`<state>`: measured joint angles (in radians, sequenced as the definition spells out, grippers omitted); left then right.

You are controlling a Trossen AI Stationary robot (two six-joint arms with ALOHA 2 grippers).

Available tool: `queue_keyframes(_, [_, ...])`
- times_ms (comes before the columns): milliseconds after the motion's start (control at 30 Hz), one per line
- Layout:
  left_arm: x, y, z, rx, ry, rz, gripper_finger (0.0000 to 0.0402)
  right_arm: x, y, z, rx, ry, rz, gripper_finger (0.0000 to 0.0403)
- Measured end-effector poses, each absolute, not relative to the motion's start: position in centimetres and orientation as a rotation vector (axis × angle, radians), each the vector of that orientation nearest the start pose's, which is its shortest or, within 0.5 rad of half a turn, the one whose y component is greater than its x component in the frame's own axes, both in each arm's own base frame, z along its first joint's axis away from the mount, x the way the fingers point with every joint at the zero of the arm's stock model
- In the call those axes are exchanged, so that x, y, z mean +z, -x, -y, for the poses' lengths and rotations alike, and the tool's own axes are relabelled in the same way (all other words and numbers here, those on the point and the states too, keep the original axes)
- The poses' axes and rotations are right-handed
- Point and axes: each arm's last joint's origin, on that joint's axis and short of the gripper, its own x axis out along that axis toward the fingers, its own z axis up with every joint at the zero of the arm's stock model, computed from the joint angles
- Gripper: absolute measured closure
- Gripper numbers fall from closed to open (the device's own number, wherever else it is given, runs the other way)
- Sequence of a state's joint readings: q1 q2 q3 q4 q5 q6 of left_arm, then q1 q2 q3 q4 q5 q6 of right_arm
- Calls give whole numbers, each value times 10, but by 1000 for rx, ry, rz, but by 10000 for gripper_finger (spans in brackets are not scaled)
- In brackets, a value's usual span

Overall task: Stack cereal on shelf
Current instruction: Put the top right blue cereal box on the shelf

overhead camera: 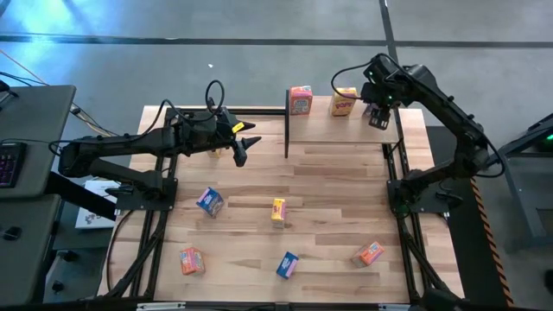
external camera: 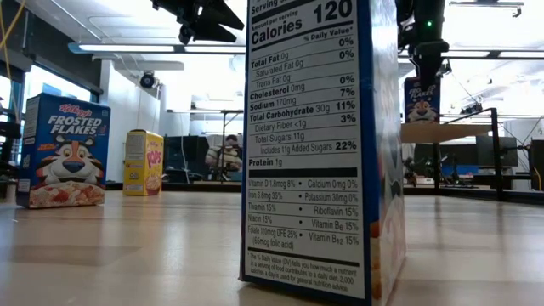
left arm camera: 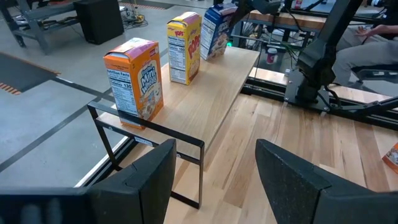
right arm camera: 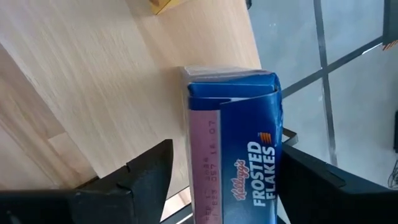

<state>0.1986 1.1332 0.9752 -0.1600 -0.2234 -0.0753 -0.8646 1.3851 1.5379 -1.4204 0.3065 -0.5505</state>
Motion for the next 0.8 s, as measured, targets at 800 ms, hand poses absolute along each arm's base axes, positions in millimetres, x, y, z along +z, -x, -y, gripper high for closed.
queue_keyframes(800, [333,-244,-56,430,70,-304,190,396,-127,163,-764,148,-1348,131])
